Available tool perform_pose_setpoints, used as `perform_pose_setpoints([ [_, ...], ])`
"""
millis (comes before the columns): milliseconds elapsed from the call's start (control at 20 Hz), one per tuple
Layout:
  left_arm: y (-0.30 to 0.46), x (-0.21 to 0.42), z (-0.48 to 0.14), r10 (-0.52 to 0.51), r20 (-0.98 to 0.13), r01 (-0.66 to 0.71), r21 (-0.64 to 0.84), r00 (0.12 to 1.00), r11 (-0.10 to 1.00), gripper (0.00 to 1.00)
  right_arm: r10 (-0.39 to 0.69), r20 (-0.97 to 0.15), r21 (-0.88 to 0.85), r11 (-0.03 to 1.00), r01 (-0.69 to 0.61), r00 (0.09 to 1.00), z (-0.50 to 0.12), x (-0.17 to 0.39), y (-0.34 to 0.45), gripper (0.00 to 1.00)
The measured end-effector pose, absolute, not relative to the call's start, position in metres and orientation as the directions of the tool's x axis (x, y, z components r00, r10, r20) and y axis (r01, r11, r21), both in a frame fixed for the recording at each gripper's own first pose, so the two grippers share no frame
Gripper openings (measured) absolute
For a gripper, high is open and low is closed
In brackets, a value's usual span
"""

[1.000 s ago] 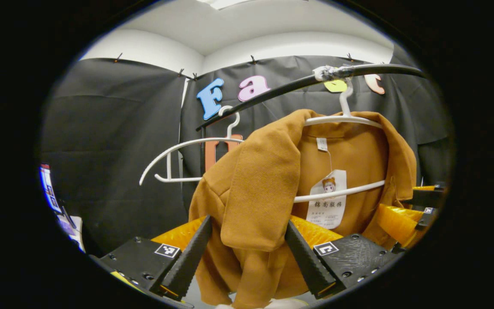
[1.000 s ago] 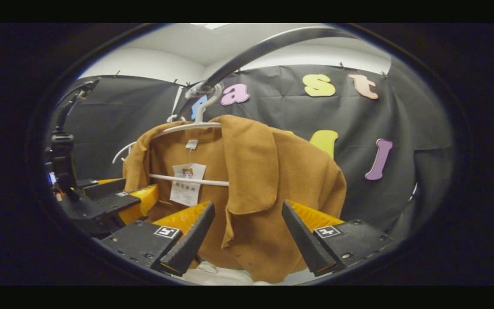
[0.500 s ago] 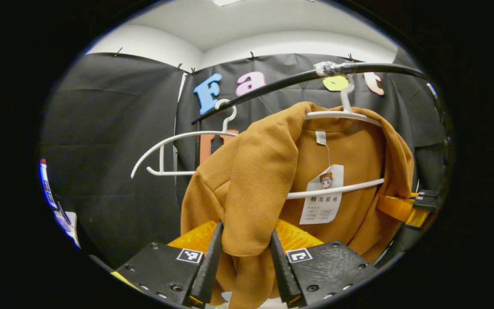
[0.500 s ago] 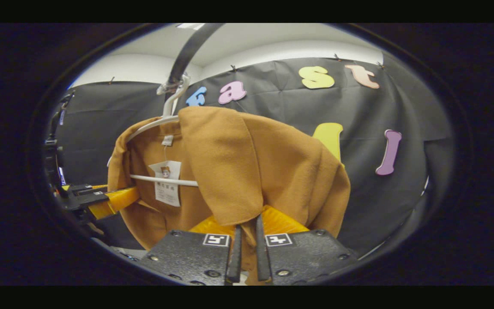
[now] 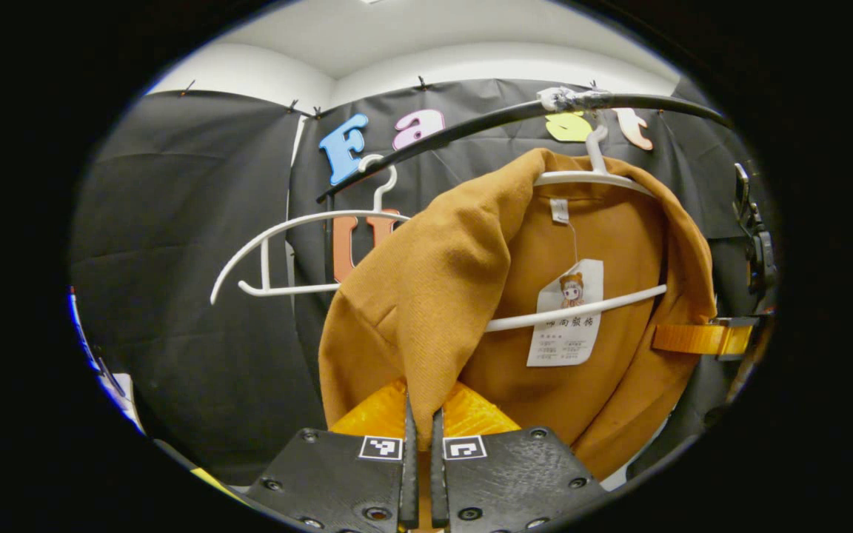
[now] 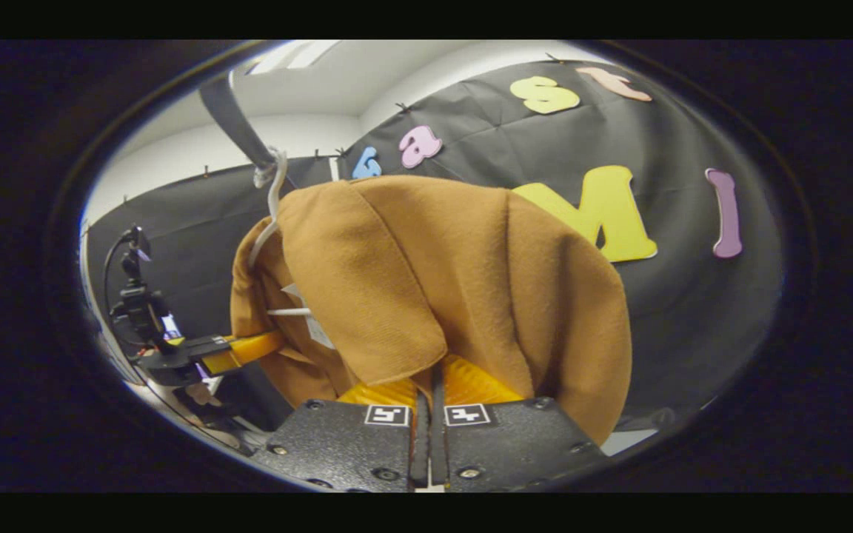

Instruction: Grasp the clothes on the hanger with both hands and then place them into the laundry hamper below.

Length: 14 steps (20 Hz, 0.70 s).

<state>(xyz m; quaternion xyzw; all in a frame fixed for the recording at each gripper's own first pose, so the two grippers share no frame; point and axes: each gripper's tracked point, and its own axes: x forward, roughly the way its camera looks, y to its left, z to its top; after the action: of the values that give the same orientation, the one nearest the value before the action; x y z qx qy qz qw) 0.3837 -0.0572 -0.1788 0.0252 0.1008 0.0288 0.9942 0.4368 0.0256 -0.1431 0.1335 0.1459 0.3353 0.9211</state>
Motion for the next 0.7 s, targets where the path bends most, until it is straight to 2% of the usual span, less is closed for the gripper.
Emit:
perform_pose_setpoints([
  [50,-0.056,0.383,-0.178,0.058,-0.203,-0.049,0.047,0.977,0.998,0.06,0.706,-0.166,0.386,0.689,-0.614,0.688,-0.141,0.432,0.030,0.04],
  [100,-0.057,0.382,-0.177,0.046,-0.207,-0.039,0.036,0.977,0.999,0.00,0.741,-0.132,0.434,0.640,-0.634,0.658,-0.134,0.430,0.029,0.05],
  [250,-0.058,0.379,-0.172,0.025,-0.216,-0.026,0.000,0.976,1.000,0.00,0.832,0.005,0.590,0.446,-0.673,0.555,-0.108,0.421,0.031,0.04],
  [450,-0.047,0.371,-0.149,0.018,-0.190,-0.030,-0.058,0.982,0.998,0.00,0.843,0.166,0.676,0.281,-0.682,0.512,-0.068,0.417,0.028,0.04],
  [650,-0.033,0.368,-0.108,0.030,-0.109,-0.042,-0.106,0.994,0.993,0.00,0.831,0.309,0.683,0.145,-0.716,0.462,-0.024,0.410,0.025,0.04],
  [700,-0.031,0.367,-0.098,0.029,-0.094,-0.041,-0.128,0.995,0.991,0.04,0.825,0.337,0.683,0.117,-0.721,0.454,-0.015,0.409,0.024,0.04],
])
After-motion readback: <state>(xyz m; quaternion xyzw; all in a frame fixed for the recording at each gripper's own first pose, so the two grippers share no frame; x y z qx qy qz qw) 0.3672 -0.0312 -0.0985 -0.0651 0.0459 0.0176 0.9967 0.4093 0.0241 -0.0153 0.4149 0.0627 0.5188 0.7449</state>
